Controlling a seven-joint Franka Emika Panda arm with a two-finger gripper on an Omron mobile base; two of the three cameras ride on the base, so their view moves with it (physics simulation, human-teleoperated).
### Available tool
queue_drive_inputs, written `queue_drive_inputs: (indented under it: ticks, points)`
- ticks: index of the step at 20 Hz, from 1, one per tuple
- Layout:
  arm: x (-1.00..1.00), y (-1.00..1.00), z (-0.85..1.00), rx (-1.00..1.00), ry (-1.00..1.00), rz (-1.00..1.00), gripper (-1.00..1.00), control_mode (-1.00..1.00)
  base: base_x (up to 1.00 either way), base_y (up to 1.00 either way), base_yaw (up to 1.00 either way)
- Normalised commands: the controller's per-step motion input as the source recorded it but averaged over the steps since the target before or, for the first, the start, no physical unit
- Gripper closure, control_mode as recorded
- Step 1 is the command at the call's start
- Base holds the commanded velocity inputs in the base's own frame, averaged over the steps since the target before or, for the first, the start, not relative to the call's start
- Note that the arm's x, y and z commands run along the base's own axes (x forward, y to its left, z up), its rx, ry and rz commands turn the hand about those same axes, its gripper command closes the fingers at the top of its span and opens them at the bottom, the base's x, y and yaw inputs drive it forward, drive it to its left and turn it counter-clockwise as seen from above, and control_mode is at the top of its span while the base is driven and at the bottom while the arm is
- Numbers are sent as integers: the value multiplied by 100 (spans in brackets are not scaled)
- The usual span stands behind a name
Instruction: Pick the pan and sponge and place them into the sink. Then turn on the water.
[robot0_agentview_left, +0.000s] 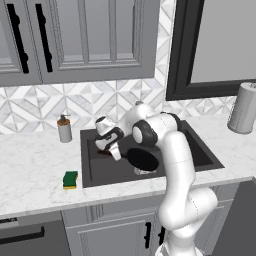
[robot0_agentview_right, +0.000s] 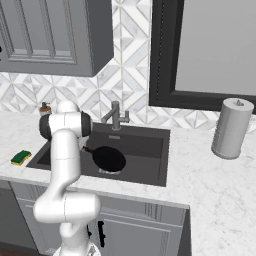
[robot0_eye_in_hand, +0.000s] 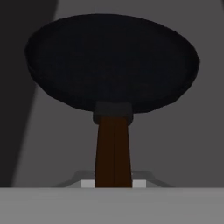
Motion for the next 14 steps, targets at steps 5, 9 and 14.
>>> queue_drive_inputs:
  ticks: [5,9,14]
  points:
    - [0,-1,-44,4,0,-3,100,-100,0,0,0]
    - [1,0,-34,9,0,-4,100,-100,0,0,0]
    - [1,0,-33,11,0,-3,100,-100,0,0,0]
